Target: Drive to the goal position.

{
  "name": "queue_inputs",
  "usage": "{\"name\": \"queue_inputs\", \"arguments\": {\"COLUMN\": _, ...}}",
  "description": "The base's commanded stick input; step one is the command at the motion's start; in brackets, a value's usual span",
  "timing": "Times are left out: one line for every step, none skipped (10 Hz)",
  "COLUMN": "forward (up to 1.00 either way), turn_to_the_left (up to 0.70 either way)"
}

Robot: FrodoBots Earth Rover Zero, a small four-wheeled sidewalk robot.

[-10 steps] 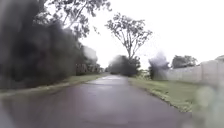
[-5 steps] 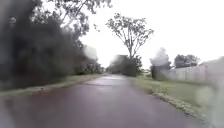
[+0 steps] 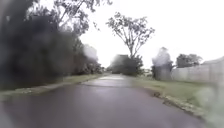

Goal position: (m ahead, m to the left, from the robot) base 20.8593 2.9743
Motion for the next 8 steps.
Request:
{"name": "queue_inputs", "arguments": {"forward": 0.85, "turn_to_the_left": 0.00}}
{"name": "queue_inputs", "arguments": {"forward": 0.85, "turn_to_the_left": 0.00}}
{"name": "queue_inputs", "arguments": {"forward": 0.85, "turn_to_the_left": 0.00}}
{"name": "queue_inputs", "arguments": {"forward": 0.85, "turn_to_the_left": 0.00}}
{"name": "queue_inputs", "arguments": {"forward": 0.85, "turn_to_the_left": 0.00}}
{"name": "queue_inputs", "arguments": {"forward": 0.85, "turn_to_the_left": 0.00}}
{"name": "queue_inputs", "arguments": {"forward": 0.85, "turn_to_the_left": 0.00}}
{"name": "queue_inputs", "arguments": {"forward": 0.85, "turn_to_the_left": 0.00}}
